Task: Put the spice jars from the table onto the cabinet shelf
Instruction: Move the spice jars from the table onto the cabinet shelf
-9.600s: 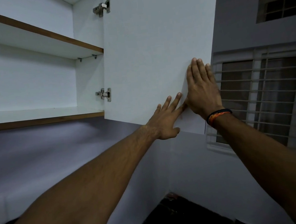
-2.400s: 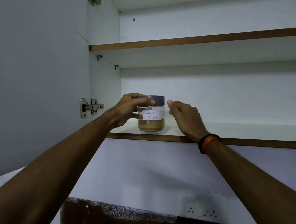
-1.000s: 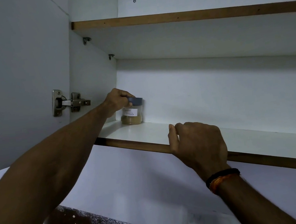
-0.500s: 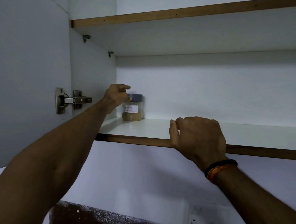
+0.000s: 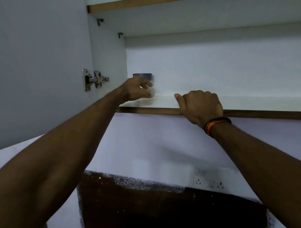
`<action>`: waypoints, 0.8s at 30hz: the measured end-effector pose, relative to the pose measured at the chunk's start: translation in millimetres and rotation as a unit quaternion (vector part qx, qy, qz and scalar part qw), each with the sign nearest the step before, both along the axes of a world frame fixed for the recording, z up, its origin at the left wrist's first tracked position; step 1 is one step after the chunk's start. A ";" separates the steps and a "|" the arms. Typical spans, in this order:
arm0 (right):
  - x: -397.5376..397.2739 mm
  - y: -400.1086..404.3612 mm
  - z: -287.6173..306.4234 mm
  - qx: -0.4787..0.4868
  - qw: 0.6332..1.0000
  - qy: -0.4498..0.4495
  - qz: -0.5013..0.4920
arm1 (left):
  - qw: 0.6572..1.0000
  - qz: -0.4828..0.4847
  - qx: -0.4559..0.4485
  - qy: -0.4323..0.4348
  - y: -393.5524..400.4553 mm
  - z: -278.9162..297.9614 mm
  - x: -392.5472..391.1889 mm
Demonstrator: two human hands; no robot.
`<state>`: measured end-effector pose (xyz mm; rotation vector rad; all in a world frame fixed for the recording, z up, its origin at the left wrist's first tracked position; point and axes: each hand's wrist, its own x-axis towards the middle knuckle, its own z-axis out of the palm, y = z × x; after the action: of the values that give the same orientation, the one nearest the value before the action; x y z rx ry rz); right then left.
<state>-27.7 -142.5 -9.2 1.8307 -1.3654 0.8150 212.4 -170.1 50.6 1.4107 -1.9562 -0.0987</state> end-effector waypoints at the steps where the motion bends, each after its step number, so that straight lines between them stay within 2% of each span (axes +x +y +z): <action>1: 0.8 3.3 -3.8 0.006 1.000 -0.005 -0.001 | 1.000 -0.007 -0.003 -0.019 9.4 -6.2 -5.2; 5: 2.0 17.6 -27.3 -0.064 0.998 0.015 0.007 | 0.998 -0.030 -0.034 -0.045 46.9 -21.0 -21.9; 10: 1.3 35.2 -59.8 -0.063 0.996 -0.029 0.061 | 0.992 -0.043 -0.120 -0.026 96.6 -51.3 -40.9; 13: 4.5 53.5 -82.4 -0.053 0.994 -0.039 0.084 | 0.990 -0.052 -0.132 -0.015 120.9 -83.9 -52.7; 18: 12.0 80.8 -148.9 0.052 0.984 -0.087 0.145 | 0.995 -0.040 -0.086 -0.009 143.3 -160.5 -68.6; 22: 5.2 99.4 -225.4 0.158 0.970 -0.095 0.158 | 1.000 -0.027 0.010 0.013 156.6 -232.6 -69.0; 24: -0.9 111.3 -263.3 0.240 0.956 -0.085 0.145 | 0.998 -0.020 0.064 0.018 165.0 -268.4 -66.8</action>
<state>-28.6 -31.2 -272.5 2.4297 -1.5221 0.8562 145.7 -5.1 -217.8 1.4405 -1.9787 -0.2710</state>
